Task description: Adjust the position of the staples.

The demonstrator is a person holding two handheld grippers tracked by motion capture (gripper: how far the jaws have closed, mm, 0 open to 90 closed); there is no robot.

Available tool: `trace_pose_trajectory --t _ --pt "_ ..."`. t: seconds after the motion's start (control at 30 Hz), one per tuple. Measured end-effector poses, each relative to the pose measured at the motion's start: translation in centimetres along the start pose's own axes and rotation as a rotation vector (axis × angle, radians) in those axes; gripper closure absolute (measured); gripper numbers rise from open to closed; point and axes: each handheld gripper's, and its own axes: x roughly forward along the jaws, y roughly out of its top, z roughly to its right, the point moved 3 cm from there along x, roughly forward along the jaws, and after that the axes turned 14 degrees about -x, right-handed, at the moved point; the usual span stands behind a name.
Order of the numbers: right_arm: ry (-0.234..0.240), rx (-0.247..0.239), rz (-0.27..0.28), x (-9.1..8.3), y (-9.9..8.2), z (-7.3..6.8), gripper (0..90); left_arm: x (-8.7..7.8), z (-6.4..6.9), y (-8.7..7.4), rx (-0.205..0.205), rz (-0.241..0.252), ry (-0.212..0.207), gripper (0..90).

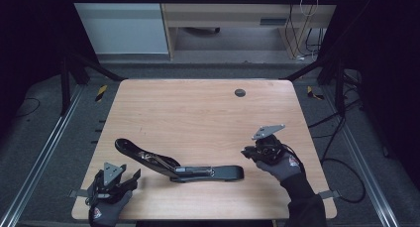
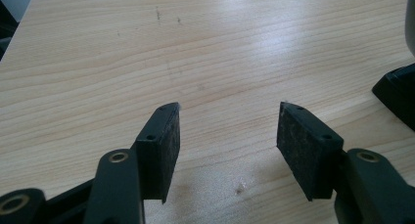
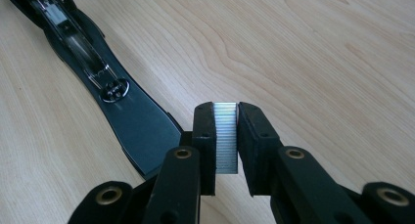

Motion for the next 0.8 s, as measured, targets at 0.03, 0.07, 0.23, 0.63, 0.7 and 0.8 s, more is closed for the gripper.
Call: trace_pose_trajectory --t 0.03,0.07,0.23,0.63,0.7,0.8 --pt "0.003 -0.002 -0.002 0.0 0.1 -0.1 78.4 0.0 0.0 0.0 0.000 0.001 0.000 41.6" --pt "0.008 -0.010 0.005 0.2 0.3 -0.1 78.4 0.0 0.0 0.0 -0.001 0.001 0.000 41.6" --pt "0.036 -0.042 0.016 0.4 1.1 -0.6 78.4 0.0 0.0 0.0 -0.002 0.003 -0.004 41.6" --pt "0.072 -0.104 0.037 0.8 3.2 -1.0 78.4 0.1 -0.2 0.0 -0.006 0.003 -0.010 41.6" --pt "0.075 -0.112 0.045 0.7 3.5 -1.0 78.4 0.1 -0.1 0.0 -0.007 0.000 -0.011 41.6" --pt "0.081 -0.126 0.043 0.6 3.9 -1.2 78.4 0.1 -0.1 0.0 -0.008 0.001 -0.012 41.6"
